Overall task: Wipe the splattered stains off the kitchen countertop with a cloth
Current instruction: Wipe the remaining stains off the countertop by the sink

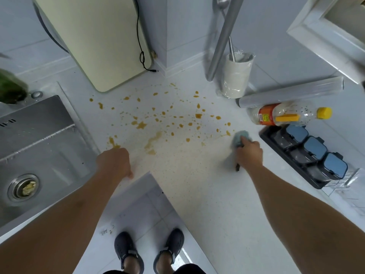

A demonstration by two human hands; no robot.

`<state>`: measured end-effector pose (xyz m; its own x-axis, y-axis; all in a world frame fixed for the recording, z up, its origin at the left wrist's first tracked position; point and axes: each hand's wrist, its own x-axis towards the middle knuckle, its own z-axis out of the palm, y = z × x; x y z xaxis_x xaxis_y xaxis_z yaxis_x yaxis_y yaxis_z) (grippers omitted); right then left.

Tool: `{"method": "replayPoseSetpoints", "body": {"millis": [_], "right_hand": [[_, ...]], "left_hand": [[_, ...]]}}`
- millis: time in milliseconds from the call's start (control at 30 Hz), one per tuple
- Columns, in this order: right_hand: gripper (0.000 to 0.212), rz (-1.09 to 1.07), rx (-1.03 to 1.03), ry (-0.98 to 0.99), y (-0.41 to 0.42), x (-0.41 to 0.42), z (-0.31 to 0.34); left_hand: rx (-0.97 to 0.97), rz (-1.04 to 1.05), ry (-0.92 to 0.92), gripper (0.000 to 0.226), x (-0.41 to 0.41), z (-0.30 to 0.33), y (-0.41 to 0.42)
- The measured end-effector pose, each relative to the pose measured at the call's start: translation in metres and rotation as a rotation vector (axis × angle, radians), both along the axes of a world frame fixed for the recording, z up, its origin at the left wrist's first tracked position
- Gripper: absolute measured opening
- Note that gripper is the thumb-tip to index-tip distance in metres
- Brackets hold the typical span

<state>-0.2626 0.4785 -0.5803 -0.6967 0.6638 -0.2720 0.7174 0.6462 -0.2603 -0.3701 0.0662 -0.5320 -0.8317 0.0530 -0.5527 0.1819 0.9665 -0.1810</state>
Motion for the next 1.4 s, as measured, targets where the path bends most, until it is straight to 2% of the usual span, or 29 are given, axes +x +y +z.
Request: {"method": "replayPoseSetpoints", "body": {"millis": [100, 200, 333, 433, 500, 600, 700, 767, 933, 1033, 1100, 1233, 1333, 1400], "right_hand": [[0.047, -0.163, -0.029, -0.107, 0.009, -0.034, 0.002], [0.039, -0.13, -0.029, -0.106, -0.021, -0.06, 0.008], [0.044, 0.164, -0.111, 0.026, -0.096, -0.053, 0.0], [0.058, 0.399, -0.098, -0.028, -0.116, -0.037, -0.002], [0.057, 0.346, -0.057, -0.046, -0.092, -0.032, 0.002], [0.047, 0.131, 0.021, -0.062, -0.056, -0.035, 0.002], [0.045, 0.018, 0.006, -0.033, -0.071, -0.056, 0.002], [0.047, 0.093, -0.017, -0.02, -0.101, -0.07, 0.001], [0.065, 0.432, -0.07, -0.079, -0.193, -0.071, -0.004], [0.068, 0.575, -0.028, -0.103, -0.185, -0.048, -0.004], [0.065, 0.498, -0.01, -0.077, -0.148, -0.038, -0.002], [0.057, 0.17, 0.019, -0.05, -0.081, -0.036, 0.001], [0.055, 0.006, 0.006, -0.023, -0.098, -0.053, -0.002], [0.056, 0.049, -0.016, 0.009, -0.137, -0.062, -0.004]], "left_hand": [[-0.006, 0.011, 0.004, 0.049, 0.0, -0.001, 0.0], [-0.005, 0.013, 0.013, 0.048, 0.0, -0.005, -0.003], [-0.005, 0.028, 0.012, 0.046, 0.001, -0.002, -0.003], [0.005, 0.026, 0.006, 0.045, 0.001, 0.0, -0.002], [0.007, 0.021, 0.017, 0.044, 0.002, 0.001, -0.002], [0.0, 0.01, 0.024, 0.041, 0.004, 0.002, 0.0], [0.001, 0.013, 0.025, 0.036, 0.004, 0.001, -0.001], [0.009, 0.022, 0.026, 0.034, 0.004, 0.001, -0.001], [0.021, 0.034, 0.004, 0.036, 0.004, 0.004, -0.002], [0.022, 0.041, 0.027, 0.036, 0.005, 0.003, -0.003], [0.023, 0.05, 0.044, 0.038, 0.007, 0.004, -0.003], [0.032, 0.064, 0.028, 0.036, 0.008, 0.005, -0.003], [0.043, 0.072, 0.012, 0.033, 0.005, 0.005, -0.003], [0.039, 0.067, 0.004, 0.033, 0.004, 0.004, -0.003]]}}
